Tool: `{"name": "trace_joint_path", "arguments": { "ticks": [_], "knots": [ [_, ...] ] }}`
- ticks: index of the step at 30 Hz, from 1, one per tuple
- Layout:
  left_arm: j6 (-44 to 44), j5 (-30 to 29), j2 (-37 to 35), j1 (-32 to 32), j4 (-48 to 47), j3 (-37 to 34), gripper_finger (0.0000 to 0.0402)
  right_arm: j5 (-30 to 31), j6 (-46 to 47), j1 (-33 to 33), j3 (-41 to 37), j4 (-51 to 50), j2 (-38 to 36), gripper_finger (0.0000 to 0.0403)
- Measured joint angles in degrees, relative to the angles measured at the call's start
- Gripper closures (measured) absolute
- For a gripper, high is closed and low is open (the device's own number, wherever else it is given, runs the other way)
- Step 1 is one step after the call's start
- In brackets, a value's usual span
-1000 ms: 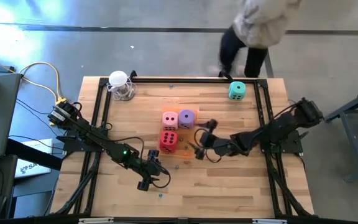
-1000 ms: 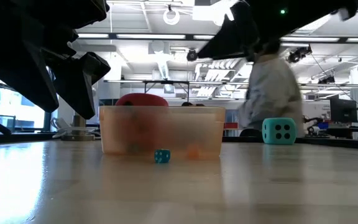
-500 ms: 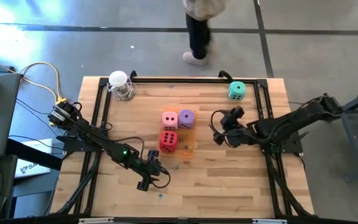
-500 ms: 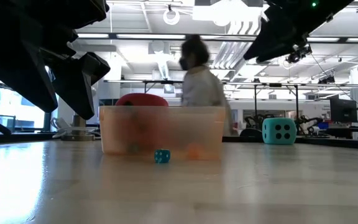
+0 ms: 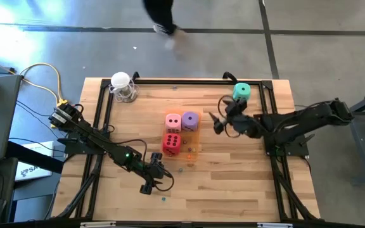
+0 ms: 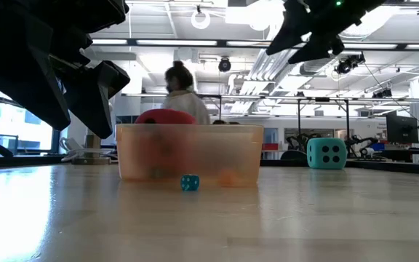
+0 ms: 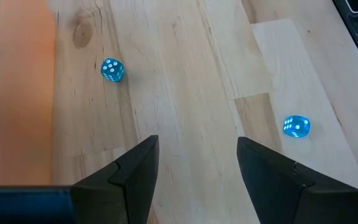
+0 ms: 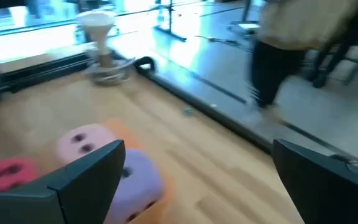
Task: Pick & Place Dice
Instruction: Put the large light blue die into the orange bin
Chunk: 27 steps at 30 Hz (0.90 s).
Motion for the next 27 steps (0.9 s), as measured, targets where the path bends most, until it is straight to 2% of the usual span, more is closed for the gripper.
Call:
{"name": "trace_joint_path", "arguments": {
  "ticks": [5, 15, 23, 27],
  "knots": [
    [0.02, 0.0, 0.0, 0.19, 0.0, 0.0, 0.0192, -0.46, -1.09, -7.35, 2.52, -3.19, 0.0, 0.0007],
    [0.02, 0.14, 0.0, 0.48, 0.01, 0.0, 0.0192, -13.96, -0.03, -23.8, 6.87, -7.8, -0.07, 0.0007],
    [0.02, 0.48, 0.0, 0.5, -0.03, -0.02, 0.0192, -21.05, 12.96, -36.26, 6.79, -22.67, 0.24, 0.0007],
    [0.04, 0.48, 0.0, 0.5, -0.03, -0.02, 0.0192, -23.31, 14.39, -39.83, 6.73, -25.77, 0.6, 0.0007]
  ]
}}
